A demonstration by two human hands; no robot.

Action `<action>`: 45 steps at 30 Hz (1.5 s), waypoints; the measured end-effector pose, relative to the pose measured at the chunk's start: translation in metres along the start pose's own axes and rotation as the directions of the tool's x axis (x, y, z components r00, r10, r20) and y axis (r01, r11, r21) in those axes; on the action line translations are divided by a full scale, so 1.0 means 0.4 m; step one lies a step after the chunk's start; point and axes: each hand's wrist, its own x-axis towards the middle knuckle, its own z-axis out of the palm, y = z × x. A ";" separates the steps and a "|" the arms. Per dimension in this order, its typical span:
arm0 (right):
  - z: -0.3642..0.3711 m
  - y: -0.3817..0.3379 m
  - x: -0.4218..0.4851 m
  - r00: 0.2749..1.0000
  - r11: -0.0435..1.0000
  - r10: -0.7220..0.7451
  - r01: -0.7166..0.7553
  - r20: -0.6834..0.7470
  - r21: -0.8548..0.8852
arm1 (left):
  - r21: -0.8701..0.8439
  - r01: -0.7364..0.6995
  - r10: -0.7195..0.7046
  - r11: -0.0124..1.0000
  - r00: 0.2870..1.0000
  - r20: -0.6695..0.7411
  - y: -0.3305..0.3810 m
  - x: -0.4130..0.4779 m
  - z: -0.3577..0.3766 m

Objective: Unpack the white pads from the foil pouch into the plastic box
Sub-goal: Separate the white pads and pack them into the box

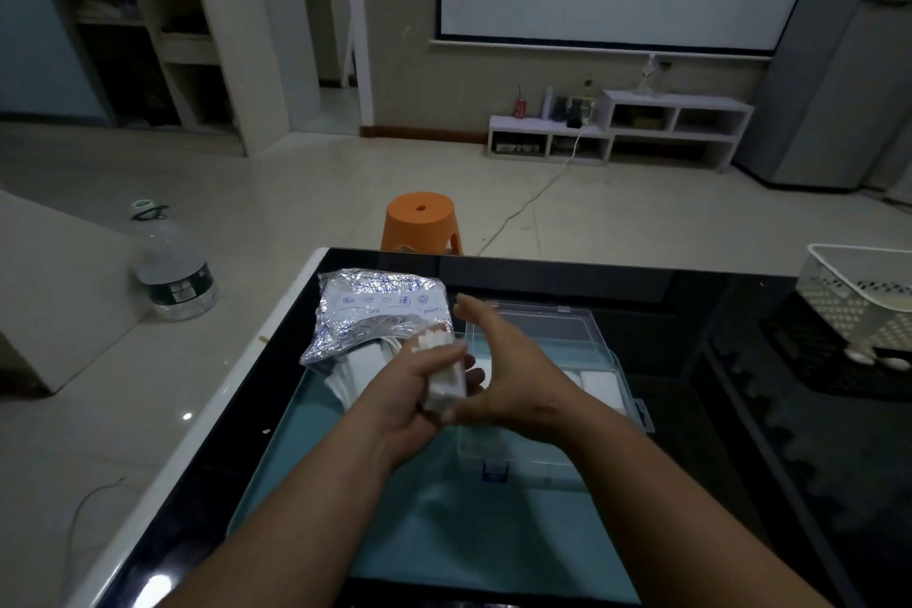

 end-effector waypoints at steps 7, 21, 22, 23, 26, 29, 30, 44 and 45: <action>-0.001 0.005 0.004 0.999 0.979 -0.019 0.026 0.035 -0.204 | 0.006 -0.043 0.042 0.999 0.997 0.070 -0.007 0.000 0.003; 0.012 0.006 0.013 1.000 0.998 -0.015 0.016 0.022 -0.053 | -0.039 0.002 0.005 0.999 0.984 0.176 -0.011 -0.003 0.007; 0.012 0.008 0.013 0.999 0.999 -0.023 0.024 0.026 -0.048 | -0.021 -0.009 0.012 1.000 0.985 0.169 -0.011 -0.003 0.006; 0.012 0.009 0.011 0.999 0.998 -0.038 0.040 0.035 -0.046 | 0.000 -0.032 0.032 0.999 0.985 0.168 -0.013 0.000 0.003; 0.014 0.009 0.007 0.996 0.995 -0.065 0.070 0.059 -0.076 | 0.035 -0.062 0.054 0.997 0.981 0.188 -0.016 0.000 0.001; 0.017 0.005 0.010 0.998 0.993 -0.057 0.059 0.028 -0.103 | 0.017 -0.044 0.040 0.999 0.982 0.186 -0.014 0.000 0.002; 0.017 0.005 0.010 0.998 0.993 -0.058 0.059 0.013 -0.100 | 0.021 -0.037 0.033 0.999 0.981 0.190 -0.012 -0.001 0.002; 0.018 -0.012 -0.003 0.995 0.975 -0.095 0.101 0.035 -0.198 | 0.100 -0.074 0.057 0.992 0.985 0.161 -0.007 0.011 -0.009; 0.020 -0.011 -0.003 0.994 0.974 -0.100 0.106 0.038 -0.199 | 0.109 -0.077 0.057 0.991 0.984 0.171 -0.005 0.011 -0.008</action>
